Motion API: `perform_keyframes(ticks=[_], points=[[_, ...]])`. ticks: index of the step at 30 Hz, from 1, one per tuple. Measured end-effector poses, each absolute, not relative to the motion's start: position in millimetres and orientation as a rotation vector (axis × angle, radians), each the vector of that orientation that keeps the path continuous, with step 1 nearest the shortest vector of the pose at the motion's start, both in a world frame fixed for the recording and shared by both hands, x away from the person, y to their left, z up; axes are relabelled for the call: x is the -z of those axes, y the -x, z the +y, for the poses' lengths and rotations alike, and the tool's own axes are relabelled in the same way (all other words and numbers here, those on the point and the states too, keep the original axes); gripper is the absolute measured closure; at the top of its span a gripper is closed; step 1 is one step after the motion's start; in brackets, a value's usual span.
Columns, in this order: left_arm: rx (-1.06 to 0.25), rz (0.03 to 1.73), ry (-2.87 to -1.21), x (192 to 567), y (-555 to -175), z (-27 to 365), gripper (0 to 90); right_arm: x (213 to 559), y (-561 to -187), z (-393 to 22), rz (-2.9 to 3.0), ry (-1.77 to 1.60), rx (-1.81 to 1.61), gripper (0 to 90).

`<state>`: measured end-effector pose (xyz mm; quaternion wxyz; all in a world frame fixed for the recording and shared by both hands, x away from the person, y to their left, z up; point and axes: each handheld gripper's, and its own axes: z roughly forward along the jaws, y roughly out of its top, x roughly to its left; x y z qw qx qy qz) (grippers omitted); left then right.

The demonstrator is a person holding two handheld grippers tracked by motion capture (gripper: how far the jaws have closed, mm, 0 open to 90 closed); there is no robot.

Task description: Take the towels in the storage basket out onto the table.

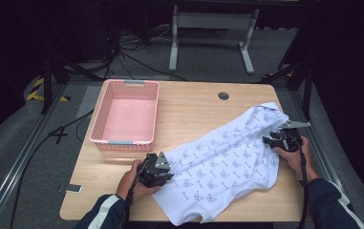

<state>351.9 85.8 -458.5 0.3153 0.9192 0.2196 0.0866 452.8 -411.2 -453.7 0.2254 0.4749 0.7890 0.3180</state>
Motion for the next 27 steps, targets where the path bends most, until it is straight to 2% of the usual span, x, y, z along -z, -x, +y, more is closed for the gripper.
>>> perform_keyframes(ticks=[4, 6, 8, 12, 13, 16, 20, 21, 22, 25, 26, 27], points=[[-0.227, 0.609, -2.435, 457.3, -340.1, 98.2, 72.0, 453.9, -467.5, -403.6, 2.207, -1.257, -0.877, 50.9], [-0.219, 0.633, -2.434, 457.4, -331.4, 103.0, 72.2, 449.7, -469.9, -405.0, 2.235, -1.236, -0.847, 46.6], [-0.213, 0.623, -2.445, 456.7, -325.9, 105.9, 72.5, 447.0, -468.6, -408.6, 2.219, -1.236, -0.858, 49.1], [-0.212, 0.625, -2.465, 455.7, -310.1, 114.6, 72.4, 424.8, -459.8, -437.4, 2.080, -1.291, -0.891, 49.8], [-0.213, 0.627, -2.453, 456.1, -309.3, 115.7, 69.5, 417.2, -456.9, -458.4, 1.942, -1.390, -0.947, 50.8], [-0.240, 0.627, -2.438, 455.8, -312.2, 113.4, 68.4, 418.9, -458.2, -472.0, 1.910, -1.467, -0.954, 49.6], [-0.263, 0.592, -2.388, 450.7, -321.4, 106.7, 59.4, 427.8, -463.6, -473.0, 1.940, -1.481, -0.941, 46.8], [-0.273, 0.589, -2.372, 450.4, -325.4, 103.6, 59.4, 430.8, -466.9, -471.6, 1.953, -1.468, -0.951, 46.3], [-0.268, 0.585, -2.368, 449.9, -328.7, 101.6, 55.9, 435.0, -472.0, -469.4, 1.976, -1.476, -0.969, 43.8], [-0.224, 0.569, -2.365, 453.9, -344.8, 88.1, 53.3, 443.5, -480.5, -464.3, 2.023, -1.466, -0.902, 41.9], [-0.224, 0.569, -2.365, 453.9, -344.8, 88.1, 52.6, 443.5, -480.5, -464.3, 2.023, -1.466, -0.902, 41.9], [-0.199, 0.557, -2.371, 456.5, -346.9, 84.2, 55.2, 447.8, -483.8, -461.3, 2.049, -1.474, -0.928, 50.2]])
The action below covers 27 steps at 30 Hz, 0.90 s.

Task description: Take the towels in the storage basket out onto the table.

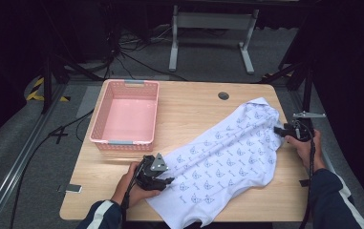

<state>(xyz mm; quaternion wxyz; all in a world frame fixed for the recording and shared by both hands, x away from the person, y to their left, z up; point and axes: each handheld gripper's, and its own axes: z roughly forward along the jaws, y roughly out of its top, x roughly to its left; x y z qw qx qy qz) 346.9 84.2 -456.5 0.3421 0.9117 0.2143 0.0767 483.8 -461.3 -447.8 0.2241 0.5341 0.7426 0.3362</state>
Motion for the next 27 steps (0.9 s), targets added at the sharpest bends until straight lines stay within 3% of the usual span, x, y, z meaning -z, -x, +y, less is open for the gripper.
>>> perform_keyframes(ticks=[1, 2, 3, 6, 10, 16, 20, 27], points=[[-0.205, 0.538, -2.392, 457.6, -347.8, 82.3, 55.2, 447.8, -483.8, -461.3, 2.049, -1.474, -0.928, 50.2], [-0.203, 0.519, -2.415, 460.0, -348.4, 79.7, 56.3, 448.3, -484.4, -460.3, 2.055, -1.465, -0.909, 56.5], [-0.186, 0.519, -2.400, 461.1, -348.4, 80.0, 56.9, 447.4, -484.7, -458.9, 2.056, -1.447, -0.912, 68.6], [-0.167, 0.537, -2.395, 460.8, -346.4, 83.2, 64.4, 437.6, -482.5, -453.4, 2.021, -1.385, -0.957, 81.6], [-0.060, 0.482, -2.420, 458.3, -334.8, 76.7, 68.5, 413.2, -471.0, -426.2, 2.037, -1.208, -1.065, 82.3], [-0.002, 0.374, -2.477, 454.9, -314.9, 57.4, 69.0, 393.1, -440.4, -353.3, 2.288, -0.813, -1.173, 81.4], [0.042, 0.336, -2.483, 454.6, -308.1, 45.8, 68.4, 402.9, -416.7, -307.8, 2.471, -0.606, -1.131, 80.3], [0.061, 0.205, -2.506, 452.2, -297.0, 21.6, 66.3, 433.6, -388.4, -268.8, 2.673, -0.486, -1.003, 77.4]])
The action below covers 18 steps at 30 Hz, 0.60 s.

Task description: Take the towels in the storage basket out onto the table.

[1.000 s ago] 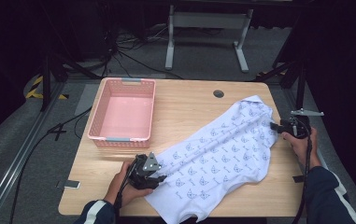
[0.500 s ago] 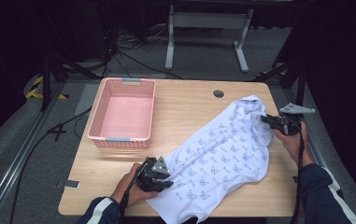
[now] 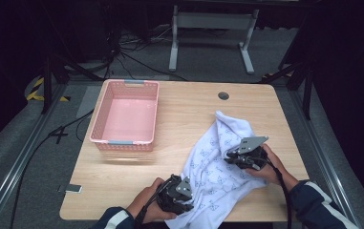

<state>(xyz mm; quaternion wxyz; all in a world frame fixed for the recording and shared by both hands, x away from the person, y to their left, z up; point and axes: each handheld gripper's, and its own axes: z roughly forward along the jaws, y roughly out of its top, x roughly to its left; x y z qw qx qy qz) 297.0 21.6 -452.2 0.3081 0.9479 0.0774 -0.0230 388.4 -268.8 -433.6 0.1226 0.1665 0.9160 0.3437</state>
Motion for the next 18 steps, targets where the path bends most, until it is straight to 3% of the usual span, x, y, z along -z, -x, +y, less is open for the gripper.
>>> perform_keyframes(ticks=[2, 6, 10, 11, 18], points=[[0.047, 0.185, -2.486, 447.6, -298.5, 18.6, 62.5, 437.7, -381.7, -264.5, 2.696, -0.493, -1.003, 73.9], [0.032, 0.216, -2.389, 431.2, -313.5, 16.3, 59.5, 443.5, -369.9, -259.4, 2.731, -0.482, -0.960, 56.6], [-0.058, 0.199, -2.366, 422.1, -325.0, 10.0, 61.0, 431.7, -362.1, -268.9, 2.693, -0.517, -1.036, 50.6], [-0.034, 0.215, -2.348, 423.7, -338.1, 6.8, 64.8, 419.6, -357.4, -279.4, 2.656, -0.536, -1.133, 47.5], [-0.076, 0.281, -2.376, 441.8, -370.8, 0.2, 69.1, 383.2, -347.9, -333.3, 2.423, -0.688, -1.229, 51.1]])
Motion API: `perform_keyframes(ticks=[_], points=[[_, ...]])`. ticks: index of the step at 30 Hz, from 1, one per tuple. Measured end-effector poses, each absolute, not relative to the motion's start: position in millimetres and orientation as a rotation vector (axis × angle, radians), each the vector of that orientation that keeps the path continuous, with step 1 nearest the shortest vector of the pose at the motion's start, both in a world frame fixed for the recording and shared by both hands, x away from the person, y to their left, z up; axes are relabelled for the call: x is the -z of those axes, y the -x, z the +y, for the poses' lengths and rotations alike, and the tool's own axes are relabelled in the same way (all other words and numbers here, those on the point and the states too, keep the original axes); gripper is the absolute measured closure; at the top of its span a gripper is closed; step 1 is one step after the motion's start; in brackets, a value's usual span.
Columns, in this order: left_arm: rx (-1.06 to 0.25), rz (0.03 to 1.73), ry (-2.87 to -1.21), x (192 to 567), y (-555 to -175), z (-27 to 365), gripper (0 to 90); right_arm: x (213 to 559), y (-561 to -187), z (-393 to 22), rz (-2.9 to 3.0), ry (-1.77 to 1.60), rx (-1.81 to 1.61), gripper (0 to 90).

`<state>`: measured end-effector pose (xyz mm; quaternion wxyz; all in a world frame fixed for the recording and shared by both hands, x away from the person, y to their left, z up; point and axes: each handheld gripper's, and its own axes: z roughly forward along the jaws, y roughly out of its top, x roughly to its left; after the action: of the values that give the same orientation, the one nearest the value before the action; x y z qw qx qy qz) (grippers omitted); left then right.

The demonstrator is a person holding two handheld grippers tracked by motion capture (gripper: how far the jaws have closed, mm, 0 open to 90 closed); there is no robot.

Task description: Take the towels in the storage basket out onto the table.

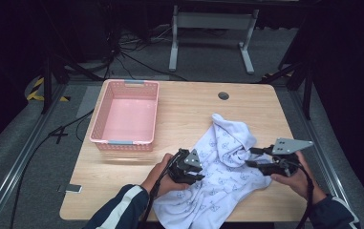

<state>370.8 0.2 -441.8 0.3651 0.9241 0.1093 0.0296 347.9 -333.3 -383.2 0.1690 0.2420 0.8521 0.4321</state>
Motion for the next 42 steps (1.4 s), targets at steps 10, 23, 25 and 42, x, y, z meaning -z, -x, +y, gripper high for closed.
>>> perform_keyframes(ticks=[10, 23, 25, 42], points=[[-0.045, 0.365, -2.399, 458.6, -378.6, 6.4, 70.5, 410.0, -377.6, -356.7, 2.379, -0.917, -1.043, 51.0], [0.014, 0.318, -2.485, 453.9, -330.4, 21.9, 70.4, 441.6, -376.5, -342.1, 2.597, -0.862, -0.896, 44.5], [0.003, 0.296, -2.496, 452.9, -328.3, 21.0, 67.7, 439.7, -372.9, -340.8, 2.614, -0.824, -0.894, 44.2], [-0.124, 0.330, -2.411, 459.9, -368.1, -2.8, 57.9, 428.2, -392.5, -363.5, 2.460, -1.010, -0.927, 47.1]])
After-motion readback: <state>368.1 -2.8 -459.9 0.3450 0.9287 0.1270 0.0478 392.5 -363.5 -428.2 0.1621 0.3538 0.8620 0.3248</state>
